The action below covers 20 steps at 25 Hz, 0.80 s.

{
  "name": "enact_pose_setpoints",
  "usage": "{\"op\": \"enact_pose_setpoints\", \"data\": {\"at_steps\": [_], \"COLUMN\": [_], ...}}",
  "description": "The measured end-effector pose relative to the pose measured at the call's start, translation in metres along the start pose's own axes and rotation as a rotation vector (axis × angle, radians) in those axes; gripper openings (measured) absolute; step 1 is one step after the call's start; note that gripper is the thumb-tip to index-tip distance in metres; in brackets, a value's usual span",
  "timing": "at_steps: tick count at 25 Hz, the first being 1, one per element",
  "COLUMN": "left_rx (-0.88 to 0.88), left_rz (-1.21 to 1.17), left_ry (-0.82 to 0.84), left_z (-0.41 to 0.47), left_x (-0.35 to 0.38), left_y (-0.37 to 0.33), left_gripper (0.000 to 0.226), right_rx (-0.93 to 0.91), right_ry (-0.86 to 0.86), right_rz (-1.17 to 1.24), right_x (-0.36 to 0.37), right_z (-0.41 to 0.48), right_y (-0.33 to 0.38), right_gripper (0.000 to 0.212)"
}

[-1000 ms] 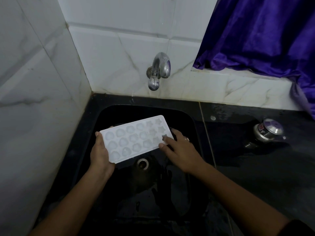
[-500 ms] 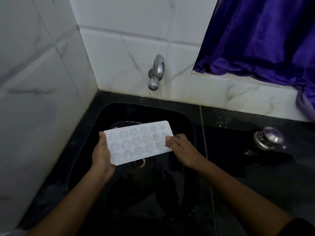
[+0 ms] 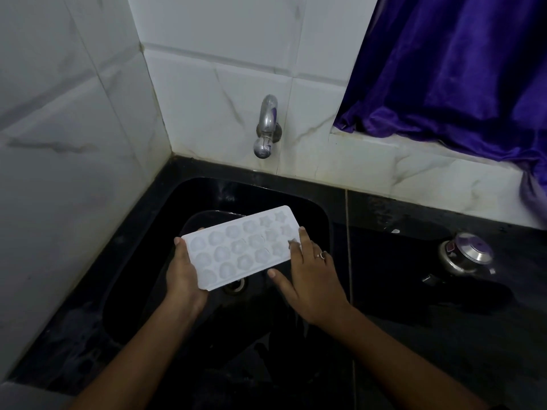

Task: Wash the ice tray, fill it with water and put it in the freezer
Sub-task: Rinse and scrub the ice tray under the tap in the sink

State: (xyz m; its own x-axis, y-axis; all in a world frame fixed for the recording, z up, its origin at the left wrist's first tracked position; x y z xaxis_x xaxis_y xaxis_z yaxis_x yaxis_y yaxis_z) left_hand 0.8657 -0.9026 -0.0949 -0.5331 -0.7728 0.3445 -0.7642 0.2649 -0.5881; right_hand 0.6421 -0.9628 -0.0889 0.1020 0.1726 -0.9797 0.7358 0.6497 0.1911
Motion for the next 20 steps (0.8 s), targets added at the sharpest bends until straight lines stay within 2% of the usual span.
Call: {"op": "enact_pose_setpoints", "data": {"at_steps": [4,9,11,16,20], "left_rx": [0.001,0.020,0.020,0.024,0.025], "left_rz": [0.003,0.003,0.003,0.004,0.052], "left_ry": [-0.009,-0.033,-0.046,-0.058,-0.055], "left_z": [0.000,0.003,0.005,0.010,0.008], "left_x": [0.004,0.005,0.003,0.005,0.007], "left_y": [0.000,-0.008,-0.011,-0.015,-0.012], "left_gripper": [0.057,0.055,0.054,0.055,0.054], "right_rx": [0.013,-0.030,-0.053,-0.165,-0.092], "right_ry": [-0.062,-0.072,-0.049,-0.137,-0.157], "right_rz": [0.083,0.382,0.408,0.214,0.300], "right_x": [0.002,0.007,0.005,0.007,0.001], "right_z": [0.002,0.005,0.007,0.010,0.022], "right_y": [0.000,-0.004,-0.007,-0.007,-0.013], "right_gripper": [0.088,0.100,0.094,0.069,0.057]}}
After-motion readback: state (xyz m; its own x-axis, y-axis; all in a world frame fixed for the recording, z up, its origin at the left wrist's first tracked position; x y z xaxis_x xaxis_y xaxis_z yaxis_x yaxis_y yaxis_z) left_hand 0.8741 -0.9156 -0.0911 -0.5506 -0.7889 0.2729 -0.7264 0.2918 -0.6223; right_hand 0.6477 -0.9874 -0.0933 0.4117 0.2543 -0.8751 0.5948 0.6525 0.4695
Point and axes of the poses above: each hand's wrist, its own z-axis towards the middle knuckle, its own x-axis out of the palm, y = z × x, the point moved 1 cm from there along z, towards the middle knuckle, and after that the axes turned 12 degrees about -x, right-handed, at the moved point
